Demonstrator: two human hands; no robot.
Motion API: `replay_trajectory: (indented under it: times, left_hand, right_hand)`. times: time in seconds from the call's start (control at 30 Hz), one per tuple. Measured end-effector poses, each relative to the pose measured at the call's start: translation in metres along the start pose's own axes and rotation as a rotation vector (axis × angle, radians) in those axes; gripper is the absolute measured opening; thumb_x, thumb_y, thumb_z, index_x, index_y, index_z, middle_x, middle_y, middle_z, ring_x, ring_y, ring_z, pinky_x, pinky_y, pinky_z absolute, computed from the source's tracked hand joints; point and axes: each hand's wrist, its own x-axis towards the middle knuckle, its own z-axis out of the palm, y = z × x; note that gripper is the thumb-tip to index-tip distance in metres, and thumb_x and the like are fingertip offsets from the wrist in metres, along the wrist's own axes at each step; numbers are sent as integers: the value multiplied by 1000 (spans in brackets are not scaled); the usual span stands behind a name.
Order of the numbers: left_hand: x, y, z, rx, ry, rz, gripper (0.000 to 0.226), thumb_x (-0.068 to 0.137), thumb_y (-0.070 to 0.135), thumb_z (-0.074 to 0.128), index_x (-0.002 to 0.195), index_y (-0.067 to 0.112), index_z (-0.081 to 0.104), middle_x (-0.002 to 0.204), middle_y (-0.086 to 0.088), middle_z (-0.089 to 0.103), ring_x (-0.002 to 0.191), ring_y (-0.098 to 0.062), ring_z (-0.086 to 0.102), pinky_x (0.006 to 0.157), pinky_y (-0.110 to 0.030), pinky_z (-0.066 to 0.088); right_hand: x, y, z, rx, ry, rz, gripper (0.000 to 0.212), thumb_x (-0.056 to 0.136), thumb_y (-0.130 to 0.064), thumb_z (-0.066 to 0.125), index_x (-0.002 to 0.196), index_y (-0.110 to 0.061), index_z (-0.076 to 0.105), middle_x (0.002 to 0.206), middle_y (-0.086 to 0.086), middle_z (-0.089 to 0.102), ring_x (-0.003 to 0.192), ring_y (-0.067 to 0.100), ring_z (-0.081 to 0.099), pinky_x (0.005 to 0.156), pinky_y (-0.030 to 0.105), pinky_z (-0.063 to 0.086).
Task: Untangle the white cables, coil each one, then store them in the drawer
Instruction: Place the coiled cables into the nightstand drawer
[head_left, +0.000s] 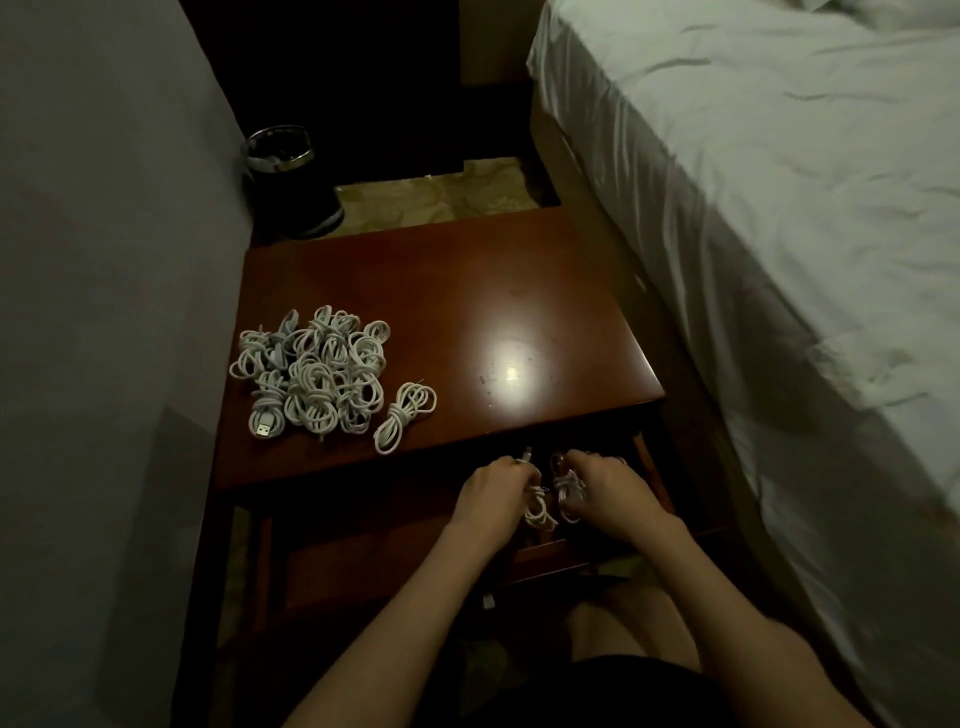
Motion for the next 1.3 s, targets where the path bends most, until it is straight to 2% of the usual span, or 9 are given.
replay_trajectory:
  times: [0.1, 0.2, 0.4, 0.53, 0.7, 0.8, 0.97, 1.13, 1.3]
  left_hand:
    - [4, 12, 21, -41, -18, -14, 30, 96, 12, 54, 125, 14, 62, 121, -13, 59, 110, -33, 59, 91, -41, 50]
    - [5, 21, 40, -69, -28, -38, 29, 96, 11, 52, 125, 11, 56, 119, -14, 59, 108, -34, 60, 87, -42, 51]
    - [8, 19, 44, -132, -30, -101, 45, 92, 15, 61, 131, 10, 40, 120, -15, 61, 113, -36, 59, 90, -43, 48]
    - [1, 7, 29, -140, -26, -105, 38, 90, 23, 64, 122, 13, 47, 115, -12, 64, 109, -33, 61, 87, -40, 49]
    - [-13, -20, -28, -129, 164, -116, 22, 89, 30, 61, 105, 15, 63, 102, -11, 69, 98, -33, 64, 81, -39, 50]
    - [-17, -45, -72, -205, 340, -114, 15, 87, 26, 63, 96, 15, 69, 90, -7, 73, 86, -27, 68, 77, -38, 53]
    - [-13, -98, -130, -150, 555, -203, 25, 95, 14, 57, 119, 13, 64, 116, -3, 63, 92, -13, 61, 77, -23, 47]
    - [4, -127, -136, -8, 476, -249, 33, 98, 7, 51, 129, 15, 60, 126, -9, 56, 110, -25, 58, 91, -35, 47]
    - [12, -131, -138, 75, 411, -236, 25, 92, 11, 61, 116, 19, 66, 117, -8, 58, 106, -25, 59, 92, -43, 51]
  right_hand:
    - [-1, 10, 5, -93, 39, 1, 38, 88, -28, 62, 123, -18, 50, 121, 7, 59, 113, 27, 49, 81, 34, 47]
    - [-3, 18, 8, -165, 71, 11, 43, 89, -34, 61, 128, -20, 48, 131, 6, 48, 120, 28, 41, 86, 35, 47]
    - [-7, 19, 9, -216, 80, 22, 44, 89, -40, 60, 128, -24, 50, 133, 2, 47, 121, 26, 41, 87, 37, 47]
    - [-10, 9, -2, -172, 104, -18, 40, 91, -45, 58, 124, -23, 58, 129, 2, 48, 120, 24, 42, 92, 36, 45]
    - [5, -49, -26, 163, 217, -141, 21, 90, -32, 64, 103, -16, 67, 97, 2, 66, 91, 21, 63, 75, 36, 53]
    - [25, -97, -29, 308, 262, -181, 16, 89, -28, 65, 98, -15, 70, 92, 3, 72, 86, 19, 67, 77, 37, 55]
    - [57, -156, -4, 376, 238, -188, 29, 89, -37, 64, 109, -16, 61, 106, 6, 66, 93, 25, 64, 82, 42, 54]
    - [72, -170, 8, 337, 234, -193, 26, 92, -29, 62, 111, -11, 59, 117, 9, 51, 98, 31, 60, 87, 44, 51]
    - [68, -161, 6, 268, 248, -239, 21, 87, -24, 67, 102, -10, 61, 109, 8, 48, 89, 28, 61, 80, 42, 53]
